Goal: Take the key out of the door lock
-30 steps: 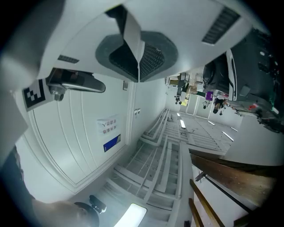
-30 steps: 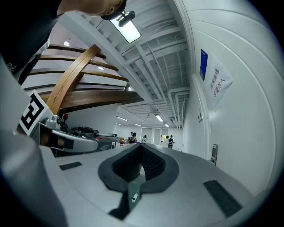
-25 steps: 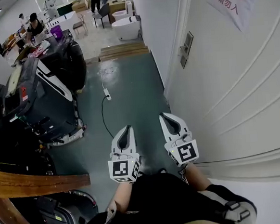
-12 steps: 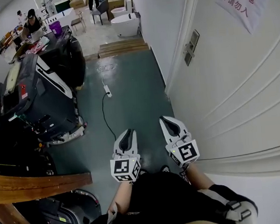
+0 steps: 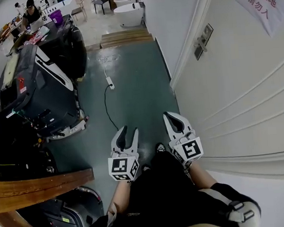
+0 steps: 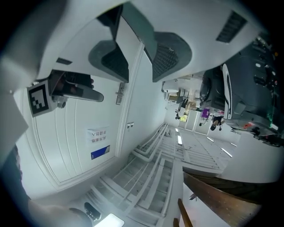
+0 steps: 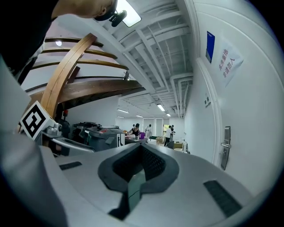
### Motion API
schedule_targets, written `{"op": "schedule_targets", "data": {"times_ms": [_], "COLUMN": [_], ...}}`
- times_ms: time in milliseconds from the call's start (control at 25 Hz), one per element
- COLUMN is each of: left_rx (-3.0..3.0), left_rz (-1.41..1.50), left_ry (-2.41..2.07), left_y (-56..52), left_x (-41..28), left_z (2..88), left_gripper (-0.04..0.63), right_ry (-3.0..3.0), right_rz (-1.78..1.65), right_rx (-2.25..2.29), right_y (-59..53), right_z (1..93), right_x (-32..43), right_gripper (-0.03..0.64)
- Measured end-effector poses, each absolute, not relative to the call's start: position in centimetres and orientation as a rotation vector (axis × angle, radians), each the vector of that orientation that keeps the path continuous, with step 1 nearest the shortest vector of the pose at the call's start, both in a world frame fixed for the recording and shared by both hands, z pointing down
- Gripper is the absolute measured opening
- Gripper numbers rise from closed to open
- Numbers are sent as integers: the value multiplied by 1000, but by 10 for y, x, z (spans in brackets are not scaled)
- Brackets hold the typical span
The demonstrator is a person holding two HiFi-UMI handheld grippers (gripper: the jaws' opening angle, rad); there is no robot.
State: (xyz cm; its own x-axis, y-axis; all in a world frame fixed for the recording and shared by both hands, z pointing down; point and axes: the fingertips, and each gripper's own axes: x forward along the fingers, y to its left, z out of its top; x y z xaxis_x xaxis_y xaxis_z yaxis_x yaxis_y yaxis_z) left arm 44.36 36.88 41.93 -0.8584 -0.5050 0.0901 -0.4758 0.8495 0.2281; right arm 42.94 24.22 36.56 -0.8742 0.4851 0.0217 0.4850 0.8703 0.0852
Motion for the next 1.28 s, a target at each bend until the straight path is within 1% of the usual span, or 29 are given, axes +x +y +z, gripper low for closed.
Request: {"op": "schedule_targets", "data": {"times_ms": [280, 840, 1000, 1280], "left_rx": [755, 749, 744, 735], "left_rz": [-294, -271, -274, -280], "left_ry": [-2894, -2885, -2884, -2892], "left_y": [371, 308, 286, 256], "left_x": [392, 230, 194, 150], "left_z": [413, 405, 406, 406], "left_gripper": [153, 153, 153, 153], "right_ry": [3038, 3033, 3048, 3000], "right_rz": [133, 132, 76, 133], "right_rx": [753, 778, 810, 827], "right_y": [234, 171, 157, 133], "right_z": [367, 362, 364, 364], "right_x": [377, 209, 176, 126], "right_gripper": [8, 8, 8, 8]}}
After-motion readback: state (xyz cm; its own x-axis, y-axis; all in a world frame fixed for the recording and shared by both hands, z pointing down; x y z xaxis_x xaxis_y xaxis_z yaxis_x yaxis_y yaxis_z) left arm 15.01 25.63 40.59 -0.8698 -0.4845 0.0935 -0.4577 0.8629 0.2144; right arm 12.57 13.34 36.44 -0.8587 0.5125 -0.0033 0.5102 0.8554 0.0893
